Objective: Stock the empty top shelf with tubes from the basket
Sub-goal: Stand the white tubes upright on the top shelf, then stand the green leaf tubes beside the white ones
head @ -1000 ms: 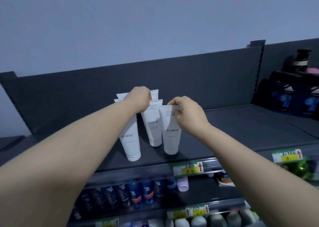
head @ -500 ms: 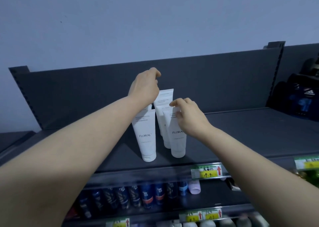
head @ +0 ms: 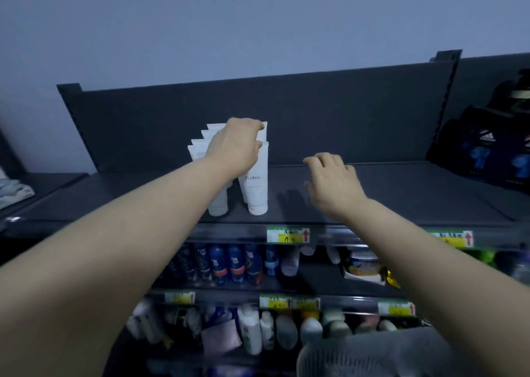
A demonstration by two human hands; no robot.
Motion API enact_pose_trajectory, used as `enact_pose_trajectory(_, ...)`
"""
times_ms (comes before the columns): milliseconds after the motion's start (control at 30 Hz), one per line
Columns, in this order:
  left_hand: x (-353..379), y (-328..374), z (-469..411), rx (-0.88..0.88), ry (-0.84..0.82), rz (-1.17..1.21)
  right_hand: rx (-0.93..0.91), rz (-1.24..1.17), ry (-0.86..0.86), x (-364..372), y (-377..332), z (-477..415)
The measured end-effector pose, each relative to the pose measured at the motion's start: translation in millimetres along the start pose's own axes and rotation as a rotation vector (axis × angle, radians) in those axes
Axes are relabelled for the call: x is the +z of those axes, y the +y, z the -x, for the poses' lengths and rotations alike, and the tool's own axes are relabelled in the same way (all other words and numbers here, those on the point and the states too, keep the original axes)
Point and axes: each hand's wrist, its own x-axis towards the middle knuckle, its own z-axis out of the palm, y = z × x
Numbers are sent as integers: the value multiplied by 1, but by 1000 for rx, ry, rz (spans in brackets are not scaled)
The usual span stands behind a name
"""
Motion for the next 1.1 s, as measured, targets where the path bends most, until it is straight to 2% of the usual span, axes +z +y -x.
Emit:
enact_pose_trajectory(200,12,48,59,73,-76,-176,-86,11,-72,3,31,50)
enact_pose_trajectory(333,33,77,102,143,-157,-172,-83,-8,-138,15,51,90)
enact_pose_trajectory(467,66,96,143,168,-217,-73,-42,-2,-192,34,74,135)
enact_pose_trajectory(733,157,125,213,231,-600,148,132,58,-442,81,113,216)
enact_pose_trajectory(967,222,146,263,181,-851,291,272,64,-660,114,132,277)
enact_pose_trajectory(1100,245,156,294,-1,-992,376,277,19,-768,133,137,306)
